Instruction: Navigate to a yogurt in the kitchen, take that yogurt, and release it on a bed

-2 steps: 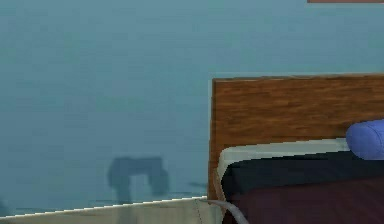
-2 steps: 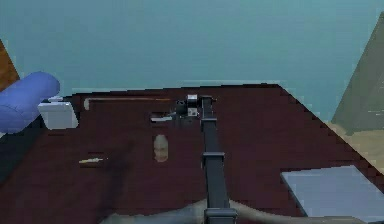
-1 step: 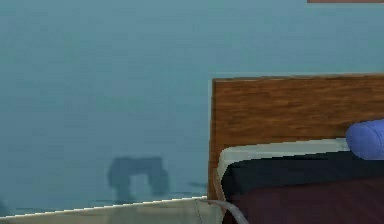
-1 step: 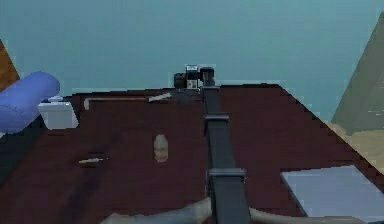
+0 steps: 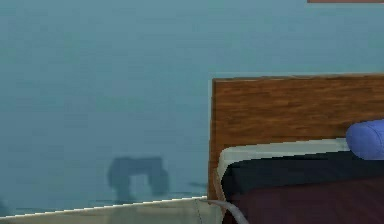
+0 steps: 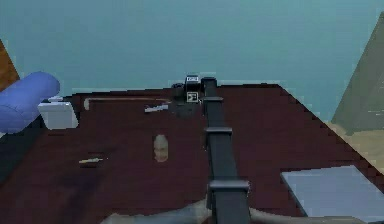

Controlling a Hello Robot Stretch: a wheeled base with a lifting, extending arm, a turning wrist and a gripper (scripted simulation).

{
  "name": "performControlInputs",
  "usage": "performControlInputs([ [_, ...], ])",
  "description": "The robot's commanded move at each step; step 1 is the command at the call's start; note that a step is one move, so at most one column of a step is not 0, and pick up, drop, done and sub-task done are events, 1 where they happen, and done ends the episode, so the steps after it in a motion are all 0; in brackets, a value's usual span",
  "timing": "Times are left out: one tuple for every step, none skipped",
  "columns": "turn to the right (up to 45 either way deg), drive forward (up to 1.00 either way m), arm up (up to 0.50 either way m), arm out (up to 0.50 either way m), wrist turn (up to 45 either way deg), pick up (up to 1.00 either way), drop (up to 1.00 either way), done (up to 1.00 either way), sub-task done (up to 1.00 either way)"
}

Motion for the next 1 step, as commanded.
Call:
performControlInputs([
  [0.0, 0.0, 0.0, 0.0, 0.0, 0.0, 0.0, 1.0, 0.0],
])
